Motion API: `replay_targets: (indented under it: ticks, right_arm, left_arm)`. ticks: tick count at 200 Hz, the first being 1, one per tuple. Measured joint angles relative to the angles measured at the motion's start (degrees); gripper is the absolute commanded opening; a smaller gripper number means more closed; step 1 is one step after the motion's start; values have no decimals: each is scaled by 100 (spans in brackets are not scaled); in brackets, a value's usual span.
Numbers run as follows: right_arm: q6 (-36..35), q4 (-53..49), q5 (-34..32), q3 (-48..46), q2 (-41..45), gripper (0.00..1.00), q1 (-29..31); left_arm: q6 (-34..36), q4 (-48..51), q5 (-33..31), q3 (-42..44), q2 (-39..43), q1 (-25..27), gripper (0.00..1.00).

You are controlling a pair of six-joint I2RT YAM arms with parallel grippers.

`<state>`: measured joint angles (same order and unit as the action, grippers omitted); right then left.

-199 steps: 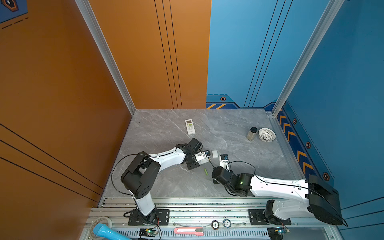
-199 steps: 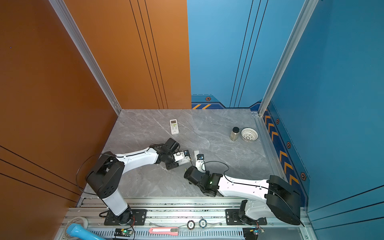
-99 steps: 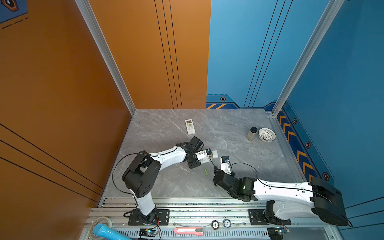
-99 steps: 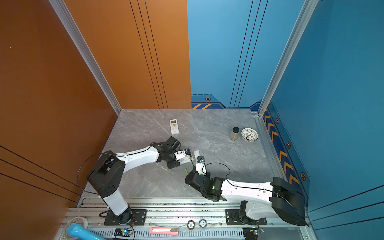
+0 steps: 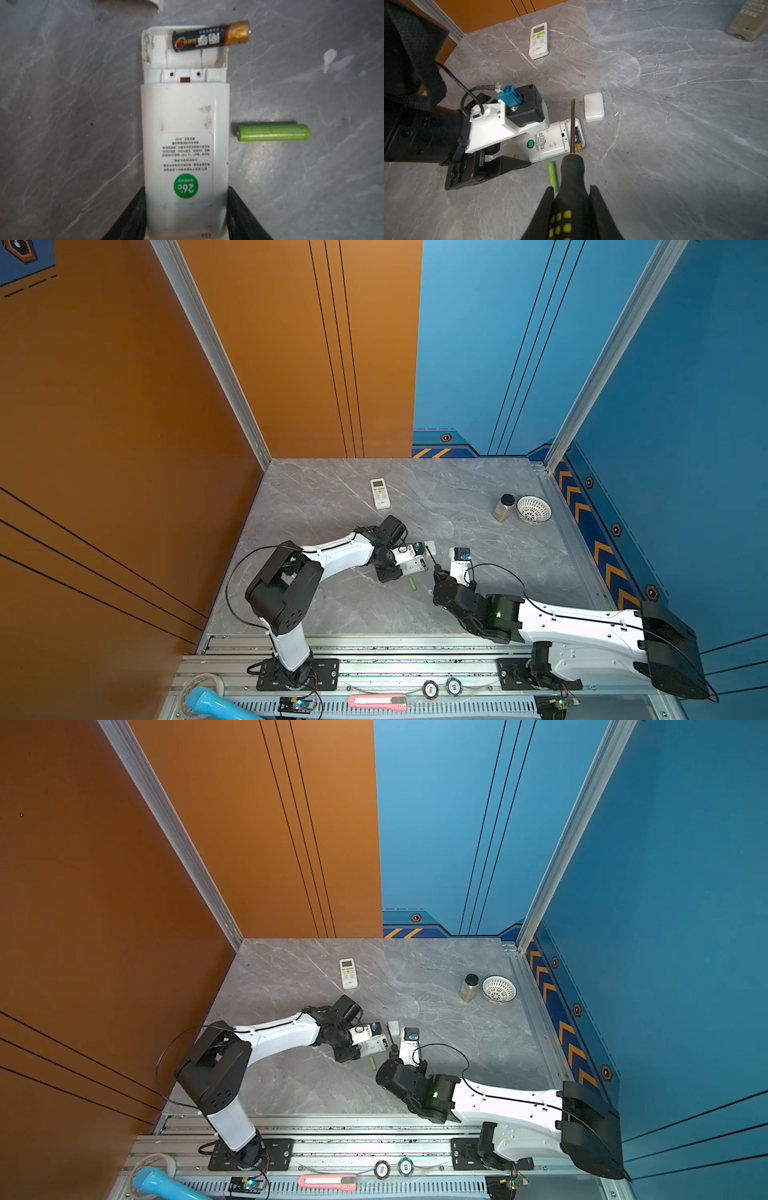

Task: Unload the batteries from the remote control
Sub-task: 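Pry the black-gold battery up and out with the screwdriver tip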

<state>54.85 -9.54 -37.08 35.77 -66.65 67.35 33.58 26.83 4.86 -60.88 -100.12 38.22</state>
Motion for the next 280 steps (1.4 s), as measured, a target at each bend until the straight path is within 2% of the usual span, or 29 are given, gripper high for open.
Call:
replay_targets:
  ticks: [67,107,171,280]
  right_arm:
    - [260,-127,1467,-24,79,0,-699]
    - [238,-205,2037,181,-179,0,-938]
    - [149,-452,2424,590,-573,0,-1237]
    - [-17,-645,2612,824,-787,0,-1412]
  left_arm:
    - [103,-22,-166,0,2,17,21]
    - [111,-31,-195,0,4,59,22]
    - [153,-55,-295,35,70,96,22]
    - [195,-133,-470,87,155,127,22]
